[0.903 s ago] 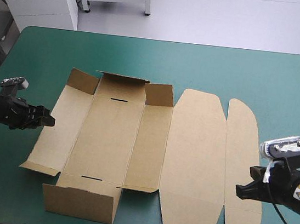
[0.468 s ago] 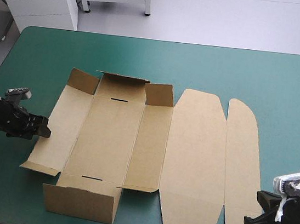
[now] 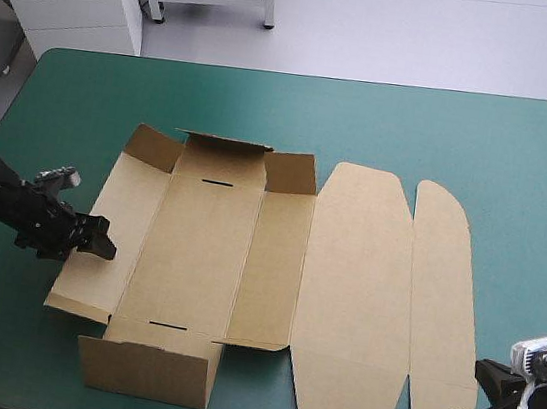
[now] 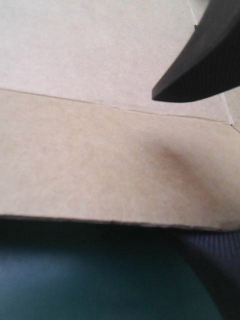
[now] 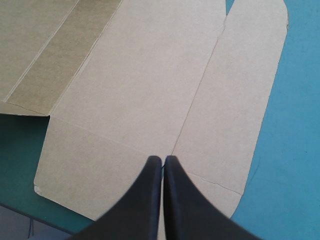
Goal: Fold the box
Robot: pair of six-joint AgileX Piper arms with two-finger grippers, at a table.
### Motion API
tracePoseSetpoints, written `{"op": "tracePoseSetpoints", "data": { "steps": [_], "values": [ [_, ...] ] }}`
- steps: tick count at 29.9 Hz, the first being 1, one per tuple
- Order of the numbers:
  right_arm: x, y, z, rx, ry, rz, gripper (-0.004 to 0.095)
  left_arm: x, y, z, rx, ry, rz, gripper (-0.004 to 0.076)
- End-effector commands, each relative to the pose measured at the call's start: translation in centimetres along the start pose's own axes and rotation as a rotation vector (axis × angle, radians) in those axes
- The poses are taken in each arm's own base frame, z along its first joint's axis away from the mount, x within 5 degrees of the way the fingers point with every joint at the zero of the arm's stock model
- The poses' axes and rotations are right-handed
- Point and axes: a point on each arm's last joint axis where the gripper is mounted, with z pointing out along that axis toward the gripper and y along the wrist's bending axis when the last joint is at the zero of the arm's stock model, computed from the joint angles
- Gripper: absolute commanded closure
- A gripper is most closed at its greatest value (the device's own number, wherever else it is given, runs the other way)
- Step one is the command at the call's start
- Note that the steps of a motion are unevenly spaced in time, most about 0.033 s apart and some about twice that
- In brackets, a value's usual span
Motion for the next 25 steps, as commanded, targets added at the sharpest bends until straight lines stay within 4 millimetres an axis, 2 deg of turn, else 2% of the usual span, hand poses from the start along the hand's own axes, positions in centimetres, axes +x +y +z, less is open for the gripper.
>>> {"op": "tracePoseSetpoints", "data": {
  "steps": [1,5,9,17,21,25],
  "values": [
    [-0.9,0.1,-0.4,0.002,-0.068,0.004,0.0909,1.3,-2.0,0.0,0.042,0.089,0.009,0.0262],
    [-0.9,0.1,-0.4,0.001,-0.068,0.014,0.0909,1.9,-2.5,0.7,0.05,0.119,0.021,0.0262],
    [-1.0,0.1,-0.4,0.001,-0.072,0.014,0.0909,2.1,-3.1,0.1,0.07,0.086,0.022,0.0279],
    [-1.2,0.1,-0.4,0.001,-0.097,0.014,0.0909,2.4,-4.6,-1.0,0.133,0.01,0.001,0.0436],
    [-1.2,0.1,-0.4,0.0,-0.097,0.018,0.0909,3.0,-4.6,-0.2,0.161,0.033,-0.021,0.0479],
    [-1.2,0.1,-0.4,0.0,-0.097,0.018,0.0909,3.7,-4.8,0.7,0.161,0.078,-0.019,0.0486]
  ]
}}
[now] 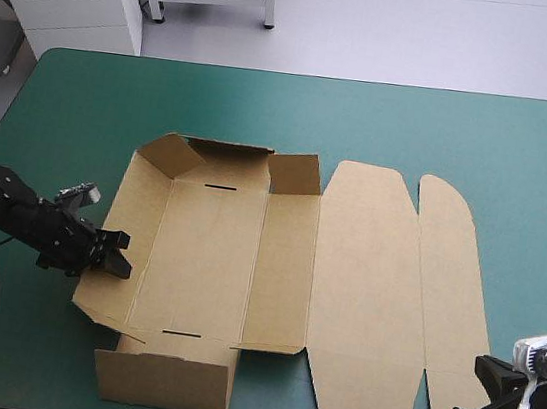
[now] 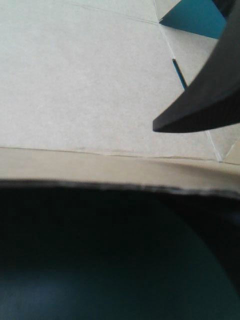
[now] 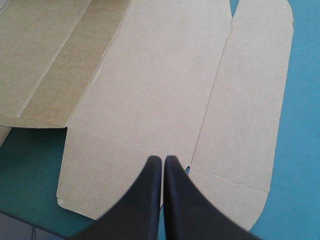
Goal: Fold the box
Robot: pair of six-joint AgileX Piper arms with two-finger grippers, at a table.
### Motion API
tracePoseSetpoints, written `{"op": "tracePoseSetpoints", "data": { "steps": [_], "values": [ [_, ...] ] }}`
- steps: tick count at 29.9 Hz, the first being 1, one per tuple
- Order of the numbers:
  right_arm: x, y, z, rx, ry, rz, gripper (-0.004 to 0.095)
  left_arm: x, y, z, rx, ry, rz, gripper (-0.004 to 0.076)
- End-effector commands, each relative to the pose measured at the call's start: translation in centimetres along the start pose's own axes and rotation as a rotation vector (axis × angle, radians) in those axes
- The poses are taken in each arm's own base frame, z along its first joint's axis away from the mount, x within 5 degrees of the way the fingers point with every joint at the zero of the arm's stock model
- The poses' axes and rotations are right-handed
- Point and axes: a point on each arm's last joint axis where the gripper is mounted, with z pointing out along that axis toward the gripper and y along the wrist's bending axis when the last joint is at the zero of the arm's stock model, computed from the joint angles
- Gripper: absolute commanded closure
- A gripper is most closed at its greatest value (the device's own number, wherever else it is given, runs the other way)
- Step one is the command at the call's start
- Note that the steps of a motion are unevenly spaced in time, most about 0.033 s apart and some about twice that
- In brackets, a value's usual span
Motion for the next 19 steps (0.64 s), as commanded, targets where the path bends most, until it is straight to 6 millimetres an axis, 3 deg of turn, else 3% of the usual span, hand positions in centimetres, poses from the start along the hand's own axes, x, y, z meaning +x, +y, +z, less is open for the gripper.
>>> {"op": "tracePoseSetpoints", "data": {
  "steps": [1,7,11,15,19],
  "values": [
    [-1.0,0.1,-0.3,0.0,-0.077,0.003,0.0909,1.0,-1.7,-0.5,0.072,0.05,0.015,0.0486],
    [-1.0,0.1,-0.3,0.0,-0.077,0.005,0.0909,1.0,-1.7,-0.5,0.071,0.052,0.012,0.053],
    [-1.0,0.1,-0.3,0.0,-0.077,0.015,0.0909,1.0,-1.7,-0.5,0.071,0.052,0.012,0.0732],
    [-1.0,0.1,-0.3,0.0,-0.077,0.015,0.0909,0.7,-1.8,-0.8,0.066,0.038,0.023,0.0734],
    [-0.9,0.1,-0.3,0.0,-0.067,0.015,0.0909,-0.4,-2.1,-2.5,-0.006,-0.003,0.049,0.0734]
  ]
}}
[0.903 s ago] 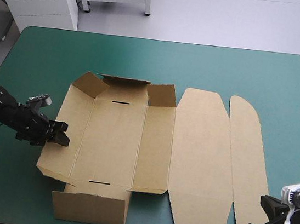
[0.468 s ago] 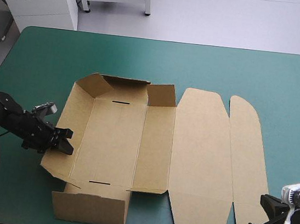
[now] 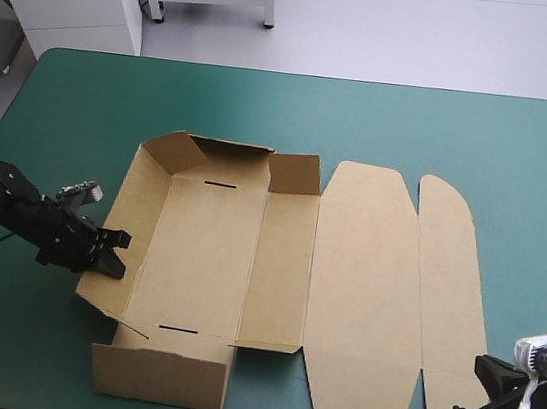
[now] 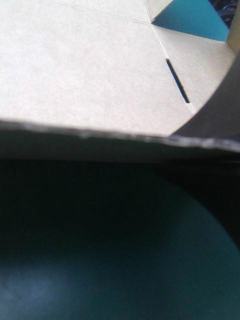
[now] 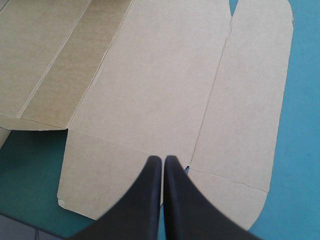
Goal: Fold the box
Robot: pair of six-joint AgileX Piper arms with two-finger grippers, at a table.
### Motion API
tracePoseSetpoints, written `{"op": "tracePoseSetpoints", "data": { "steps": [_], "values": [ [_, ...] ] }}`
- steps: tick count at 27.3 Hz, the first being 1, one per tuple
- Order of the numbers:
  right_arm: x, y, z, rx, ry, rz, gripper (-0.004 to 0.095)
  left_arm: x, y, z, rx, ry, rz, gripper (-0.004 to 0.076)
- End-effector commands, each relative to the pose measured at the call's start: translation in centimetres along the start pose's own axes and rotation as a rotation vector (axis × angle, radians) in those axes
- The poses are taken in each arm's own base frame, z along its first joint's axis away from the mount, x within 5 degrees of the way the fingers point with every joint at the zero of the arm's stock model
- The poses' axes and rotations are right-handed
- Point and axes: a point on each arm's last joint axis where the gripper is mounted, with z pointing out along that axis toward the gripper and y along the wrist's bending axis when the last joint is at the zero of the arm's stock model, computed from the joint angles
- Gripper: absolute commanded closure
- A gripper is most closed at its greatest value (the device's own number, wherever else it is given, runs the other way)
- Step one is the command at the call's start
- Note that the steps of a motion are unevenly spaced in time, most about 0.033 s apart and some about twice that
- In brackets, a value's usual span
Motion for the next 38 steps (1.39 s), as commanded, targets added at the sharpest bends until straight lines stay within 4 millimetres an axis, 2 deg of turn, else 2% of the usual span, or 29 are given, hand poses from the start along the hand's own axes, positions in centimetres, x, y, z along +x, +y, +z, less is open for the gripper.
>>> {"op": "tracePoseSetpoints", "data": {
  "steps": [1,5,11,14,18,21,28,32,34,36,38],
  "values": [
    [-0.9,0.1,-0.4,0.0,-0.063,-0.001,0.0909,-0.5,-1.8,-2.6,-0.01,-0.022,0.031,0.0734],
    [-0.9,0.1,-0.4,0.0,-0.063,-0.001,0.0909,-1.8,-3.2,-4.3,-0.184,-0.037,0.132,0.0734],
    [-0.9,0.0,-0.4,0.006,-0.063,-0.003,0.0909,-2.9,-7.3,-5.1,-0.542,-0.017,0.437,0.0734],
    [-0.9,0.0,-0.4,0.006,-0.065,-0.003,0.0909,-3.3,-9.4,-4.7,-0.679,0.002,0.609,0.0734],
    [-0.9,0.1,-0.4,0.0,-0.061,0.01,0.0909,-3.5,-12.0,-3.4,-0.889,0.101,0.976,0.0734],
    [-0.9,0.1,-0.4,0.0,-0.061,0.017,0.0909,-3.9,-14.4,-2.1,-1.015,0.046,1.169,0.0734],
    [-0.7,0.1,-0.4,-0.004,-0.044,0.049,0.0909,-3.8,-20.2,0.7,-1.065,-0.23,1.473,0.0734],
    [-0.6,0.1,-0.3,-0.003,-0.024,0.049,0.0909,-3.2,-22.0,1.6,-1.071,-0.313,1.524,0.0734],
    [-0.5,0.1,-0.3,-0.002,-0.02,0.049,0.0909,-2.5,-23.0,2.0,-1.055,-0.376,1.5,0.0734],
    [-0.5,0.1,-0.3,-0.002,-0.015,0.049,0.0909,-1.6,-23.7,2.8,-1.082,-0.423,1.555,0.0734],
    [-0.5,0.1,-0.3,-0.002,-0.015,0.049,0.0909,-0.3,-24.7,3.7,-1.175,-0.533,1.618,0.0734]
  ]
}}
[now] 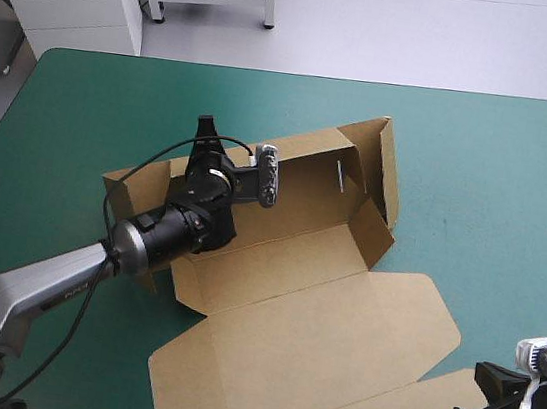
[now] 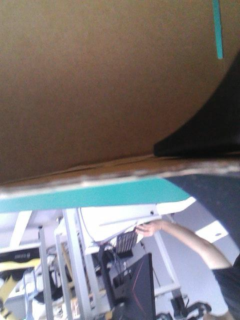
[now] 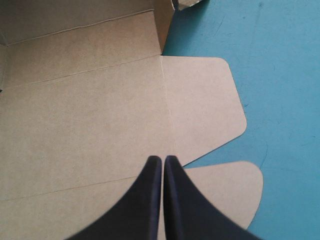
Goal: Fold the box
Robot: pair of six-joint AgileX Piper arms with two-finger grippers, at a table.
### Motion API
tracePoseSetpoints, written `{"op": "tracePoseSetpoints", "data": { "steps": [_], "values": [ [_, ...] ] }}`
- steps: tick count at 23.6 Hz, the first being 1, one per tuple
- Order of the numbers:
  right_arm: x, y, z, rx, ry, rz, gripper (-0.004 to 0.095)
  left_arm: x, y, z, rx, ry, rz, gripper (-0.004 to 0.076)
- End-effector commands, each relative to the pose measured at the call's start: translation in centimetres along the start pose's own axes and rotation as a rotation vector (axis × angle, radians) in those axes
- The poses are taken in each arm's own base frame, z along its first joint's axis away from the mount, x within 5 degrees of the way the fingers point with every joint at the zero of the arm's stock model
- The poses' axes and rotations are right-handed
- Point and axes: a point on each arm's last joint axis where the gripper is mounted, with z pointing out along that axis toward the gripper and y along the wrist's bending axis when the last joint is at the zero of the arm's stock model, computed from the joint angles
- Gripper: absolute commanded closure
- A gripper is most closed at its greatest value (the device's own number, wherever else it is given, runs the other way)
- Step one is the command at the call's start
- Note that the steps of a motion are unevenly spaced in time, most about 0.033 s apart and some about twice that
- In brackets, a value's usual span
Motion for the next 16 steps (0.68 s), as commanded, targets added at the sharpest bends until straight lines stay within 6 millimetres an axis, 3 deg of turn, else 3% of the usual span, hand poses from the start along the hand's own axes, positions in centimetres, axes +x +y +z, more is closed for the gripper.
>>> {"op": "tracePoseSetpoints", "data": {
  "steps": [1,5,8,16],
  "values": [
    [-0.8,0.2,-0.4,-0.007,-0.05,0.001,0.0909,-1.1,0.7,-2.6,-0.21,-0.099,0.032,0.0734],
    [-0.8,0.2,-0.4,-0.007,-0.05,0.005,0.0909,-2.2,-2.4,-3.6,-0.33,-0.157,0.14,0.0734],
    [-0.8,0.2,-0.4,-0.007,-0.05,0.005,0.0909,-2.0,-4.2,-4.7,-0.363,-0.212,0.149,0.0734],
    [-0.8,0.2,-0.4,-0.007,-0.05,0.005,0.0909,-0.8,-5.6,-6.1,-0.428,-0.272,0.203,0.0734]
  ]
}}
